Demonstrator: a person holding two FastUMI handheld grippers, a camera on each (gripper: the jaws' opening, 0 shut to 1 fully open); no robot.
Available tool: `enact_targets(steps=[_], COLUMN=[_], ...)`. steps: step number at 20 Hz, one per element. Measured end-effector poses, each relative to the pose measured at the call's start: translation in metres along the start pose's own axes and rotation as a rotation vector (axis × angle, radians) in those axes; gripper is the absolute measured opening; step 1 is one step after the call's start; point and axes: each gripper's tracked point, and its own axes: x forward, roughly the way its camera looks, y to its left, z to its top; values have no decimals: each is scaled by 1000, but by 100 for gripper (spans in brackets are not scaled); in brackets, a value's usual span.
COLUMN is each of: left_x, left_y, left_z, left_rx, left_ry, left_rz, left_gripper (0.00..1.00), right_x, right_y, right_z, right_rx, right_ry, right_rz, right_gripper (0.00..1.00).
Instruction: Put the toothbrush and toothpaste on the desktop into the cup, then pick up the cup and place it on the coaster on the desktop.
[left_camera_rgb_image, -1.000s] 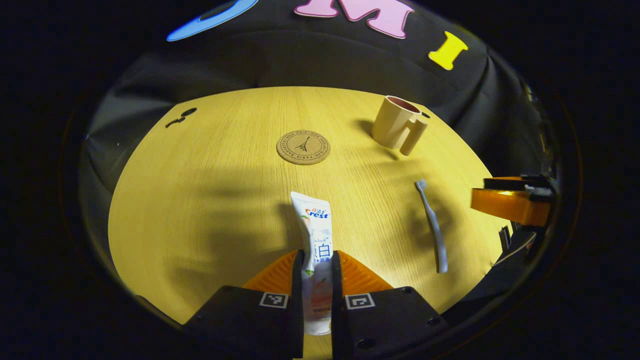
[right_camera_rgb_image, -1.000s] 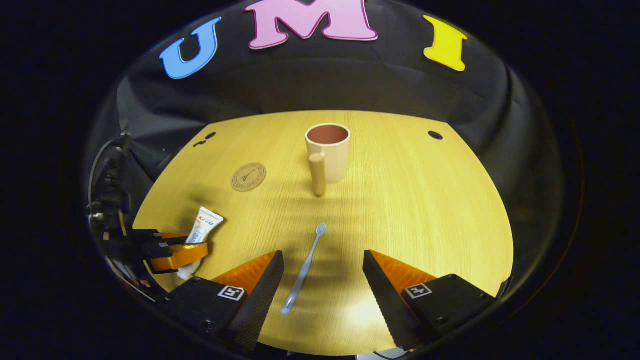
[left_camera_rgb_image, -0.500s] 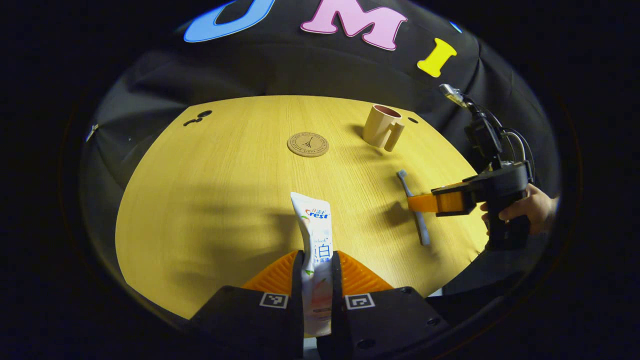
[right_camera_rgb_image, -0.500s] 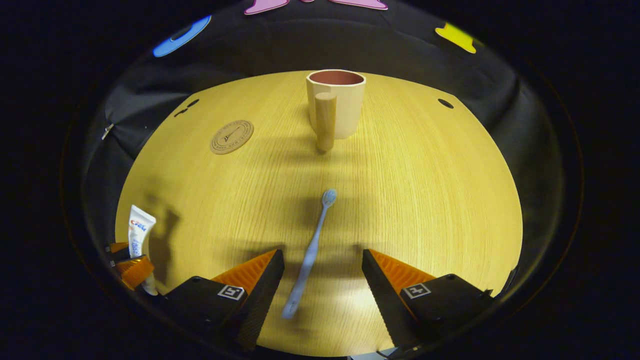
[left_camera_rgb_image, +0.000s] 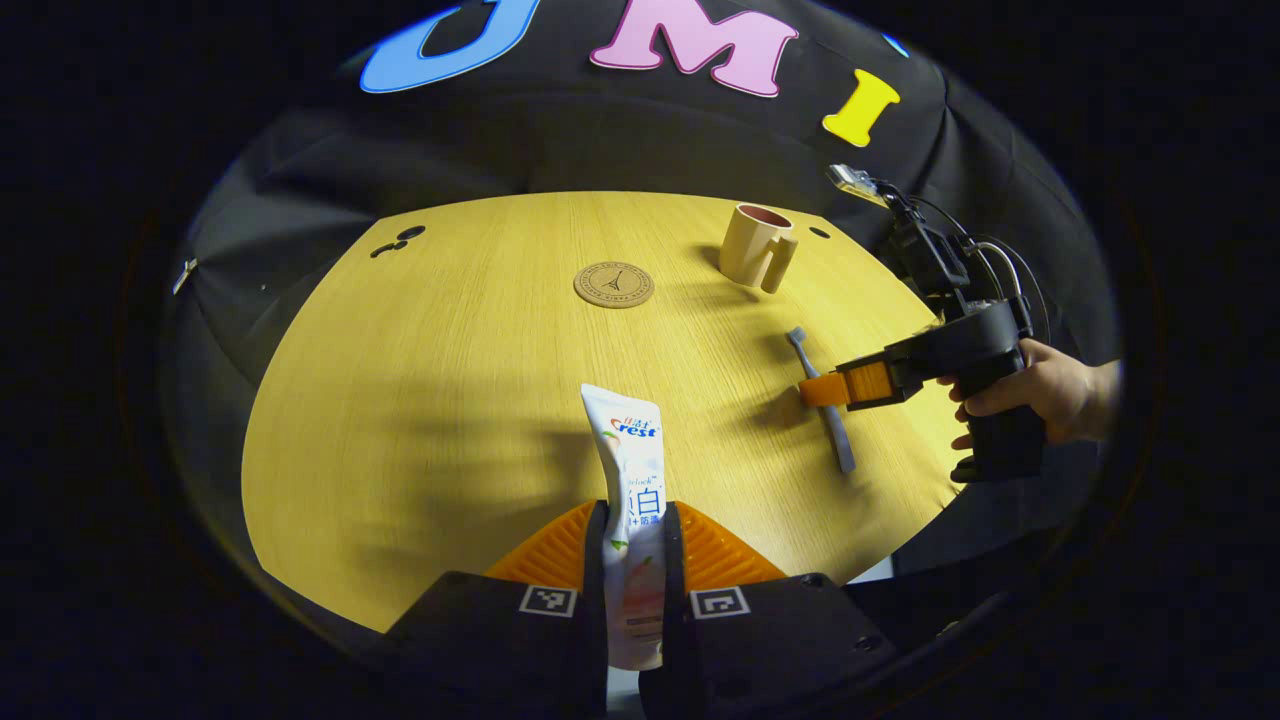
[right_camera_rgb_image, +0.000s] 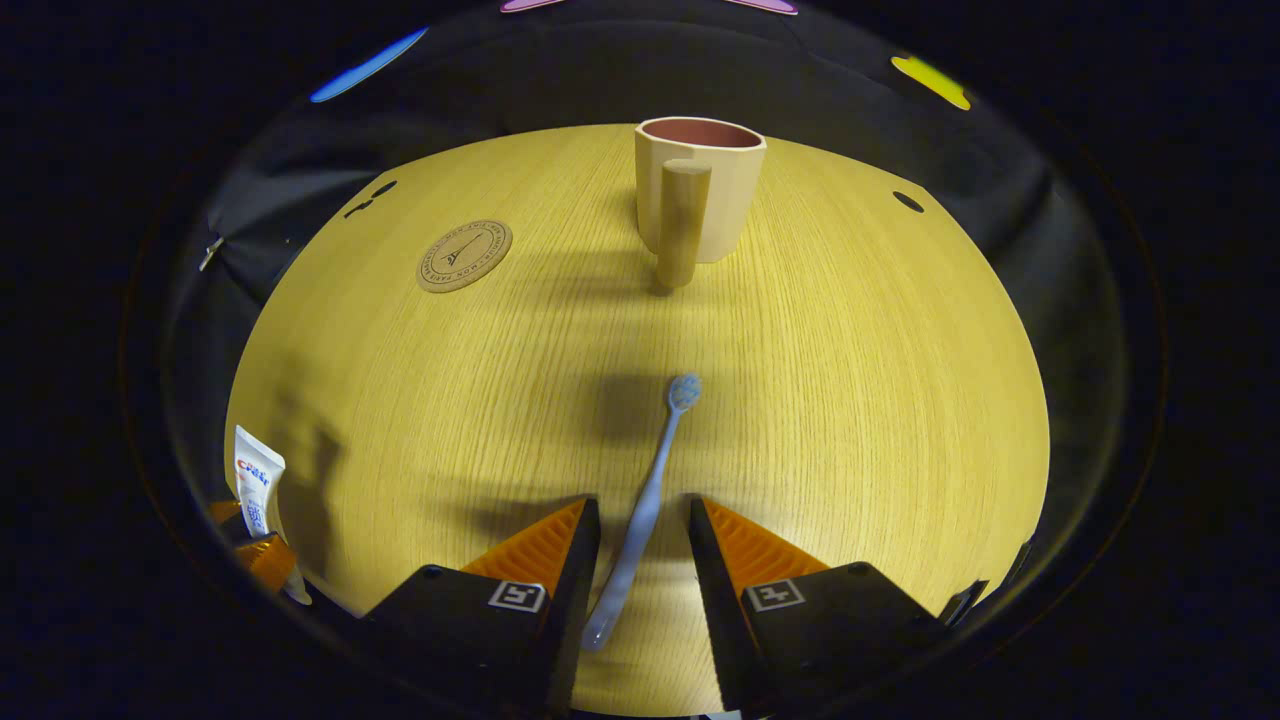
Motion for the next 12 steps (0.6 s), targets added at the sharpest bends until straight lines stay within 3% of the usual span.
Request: enact_targets(steps=[1, 2, 3, 6, 7, 8, 12], left_x=[0, 1, 2, 8, 8, 10, 14], left_y=[-2, -4, -6, -12, -12, -14, -19], left_z=[0, 0, -1, 0, -1, 0, 1], left_rx=[3, 3, 0, -3, 2, 4, -4], left_ry=[0, 3, 3, 9, 11, 12, 12], left_rz=[-4, -8, -14, -25, -25, -24, -26], left_gripper=[27, 27, 27, 27, 27, 27, 27], right_x=[-2, 0, -2, 2, 0, 1, -2], right_y=[1, 1, 1, 2, 3, 3, 3], right_z=[1, 0, 1, 2, -1, 0, 0], right_rx=[-5, -4, -3, -18, -8, -13, -80], right_ry=[2, 10, 15, 49, 60, 65, 72], right_rz=[1, -1, -2, 20, 25, 34, 96], right_gripper=[43, 40, 22, 22, 7, 10, 8])
